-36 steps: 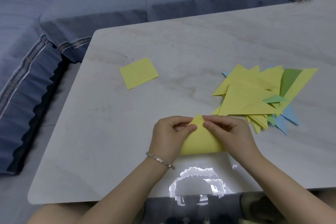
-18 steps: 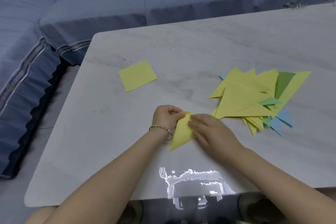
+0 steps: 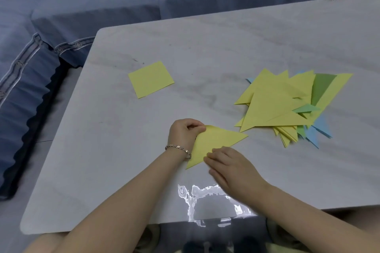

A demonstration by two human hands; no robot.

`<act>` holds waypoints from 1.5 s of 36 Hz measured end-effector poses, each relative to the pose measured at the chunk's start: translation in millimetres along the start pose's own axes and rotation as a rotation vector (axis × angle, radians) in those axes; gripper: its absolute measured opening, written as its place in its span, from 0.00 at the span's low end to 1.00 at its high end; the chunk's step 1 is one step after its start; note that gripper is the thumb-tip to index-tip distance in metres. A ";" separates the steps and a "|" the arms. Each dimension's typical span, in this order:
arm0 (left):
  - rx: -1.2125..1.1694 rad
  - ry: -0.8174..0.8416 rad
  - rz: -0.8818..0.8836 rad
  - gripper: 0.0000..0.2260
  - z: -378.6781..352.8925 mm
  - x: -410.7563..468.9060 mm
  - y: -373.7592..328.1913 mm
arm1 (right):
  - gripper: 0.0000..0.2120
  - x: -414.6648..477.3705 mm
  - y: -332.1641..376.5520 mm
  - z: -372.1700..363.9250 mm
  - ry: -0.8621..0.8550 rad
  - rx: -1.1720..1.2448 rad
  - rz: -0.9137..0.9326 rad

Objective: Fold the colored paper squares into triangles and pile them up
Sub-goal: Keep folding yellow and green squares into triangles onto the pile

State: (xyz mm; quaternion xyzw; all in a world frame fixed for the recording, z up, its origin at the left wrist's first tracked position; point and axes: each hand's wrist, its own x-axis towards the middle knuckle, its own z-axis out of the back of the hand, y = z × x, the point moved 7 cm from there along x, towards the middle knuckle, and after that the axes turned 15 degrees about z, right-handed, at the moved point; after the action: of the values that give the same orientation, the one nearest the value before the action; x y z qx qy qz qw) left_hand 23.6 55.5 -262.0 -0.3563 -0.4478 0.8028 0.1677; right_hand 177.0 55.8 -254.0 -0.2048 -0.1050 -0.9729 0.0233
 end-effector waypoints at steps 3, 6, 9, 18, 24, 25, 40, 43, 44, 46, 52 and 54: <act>-0.001 0.013 0.013 0.08 -0.1 1.5 -0.3 | 0.19 13.2 19.2 -8.1 -0.003 0.038 0.089; -0.004 0.023 0.018 0.07 0.1 1.2 -1.6 | 0.16 22.9 37.4 -16.6 0.031 0.049 0.126; -0.003 0.033 0.033 0.06 0.8 0.4 -1.2 | 0.16 22.9 38.8 -18.3 0.048 0.022 0.120; -0.030 0.041 0.064 0.12 1.1 -2.1 -1.7 | 0.27 -5.2 -6.6 8.8 0.030 -0.073 -0.113; -0.010 0.035 0.066 0.11 1.8 -6.5 -5.4 | 0.29 -37.1 -54.1 35.7 0.056 -0.143 -0.304; -0.003 0.031 0.068 0.11 1.8 -7.0 -5.7 | 0.30 -41.4 -58.0 38.8 0.061 -0.146 -0.320; -0.203 0.154 0.230 0.07 11.6 -44.0 -25.9 | 0.14 -7.7 1.2 64.4 -0.216 -0.143 0.111; -0.219 0.188 0.238 0.06 16.3 -49.1 -31.5 | 0.12 -2.4 -5.0 83.2 -0.293 -0.193 0.157; -0.217 0.199 0.241 0.06 17.6 -49.8 -32.9 | 0.12 -1.0 -6.5 90.0 -0.313 -0.194 0.175; -0.215 0.230 0.245 0.05 18.3 -50.5 -35.4 | 0.11 1.6 -7.7 102.2 -0.336 -0.190 0.222; -0.182 0.259 0.201 0.05 16.6 -45.6 -46.6 | 0.12 -0.9 -32.1 142.5 -0.468 -0.339 0.243; -0.134 0.146 0.164 0.04 25.3 -33.3 -44.5 | 0.10 -4.9 -57.0 147.5 -0.473 -0.434 0.132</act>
State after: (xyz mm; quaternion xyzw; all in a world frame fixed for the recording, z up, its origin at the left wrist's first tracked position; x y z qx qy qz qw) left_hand 26.0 44.9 -202.0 -0.4597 -0.4566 0.7538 0.1096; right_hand 234.5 143.0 -135.1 -0.4315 0.1156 -0.8945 0.0172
